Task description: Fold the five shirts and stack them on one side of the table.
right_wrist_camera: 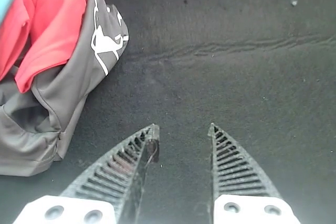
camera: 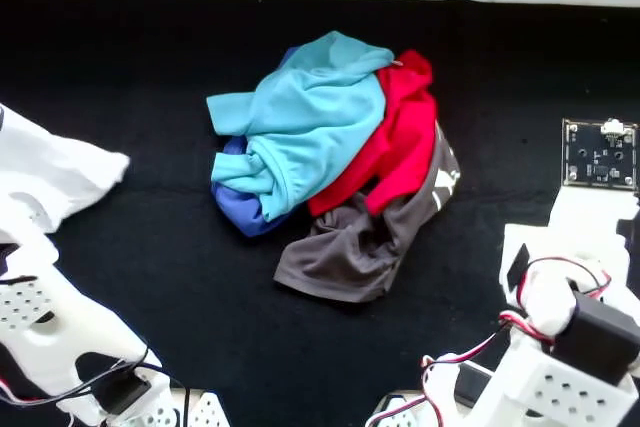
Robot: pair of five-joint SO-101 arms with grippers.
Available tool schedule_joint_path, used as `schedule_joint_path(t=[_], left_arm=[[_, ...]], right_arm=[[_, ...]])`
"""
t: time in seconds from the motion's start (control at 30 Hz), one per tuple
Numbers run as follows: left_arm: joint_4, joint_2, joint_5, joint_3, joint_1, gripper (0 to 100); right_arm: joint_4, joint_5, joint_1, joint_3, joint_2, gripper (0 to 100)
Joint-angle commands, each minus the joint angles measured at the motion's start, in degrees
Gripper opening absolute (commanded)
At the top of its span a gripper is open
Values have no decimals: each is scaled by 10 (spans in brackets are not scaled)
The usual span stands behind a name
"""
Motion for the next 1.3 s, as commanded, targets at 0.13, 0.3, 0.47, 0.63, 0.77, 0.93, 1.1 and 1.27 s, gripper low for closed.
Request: schedule_joint_path(t=[0.13, 0.3, 0.47, 0.63, 0.77, 0.93, 1.1, 1.27], left_arm=[[19, -37, 1, -17, 55, 274], [19, -102, 1, 7, 128, 268], [19, -190, 1, 124, 267, 269], [5, -227, 42, 298, 439, 269], [-75, -195, 105, 384, 524, 271], [-139, -109, 122, 429, 580, 271], [-158, -4, 119, 416, 611, 270], [-156, 79, 118, 381, 574, 244]], right_arm=[[-24, -4, -40, 47, -3, 155], [-25, -4, -50, 61, -3, 155], [-25, -2, -50, 59, -3, 155], [-25, -1, -49, 60, -3, 155], [-25, -1, -49, 60, -3, 155], [-21, -1, -47, 61, -3, 155], [-20, -1, -46, 61, -3, 155], [-22, -1, -46, 61, -3, 155]])
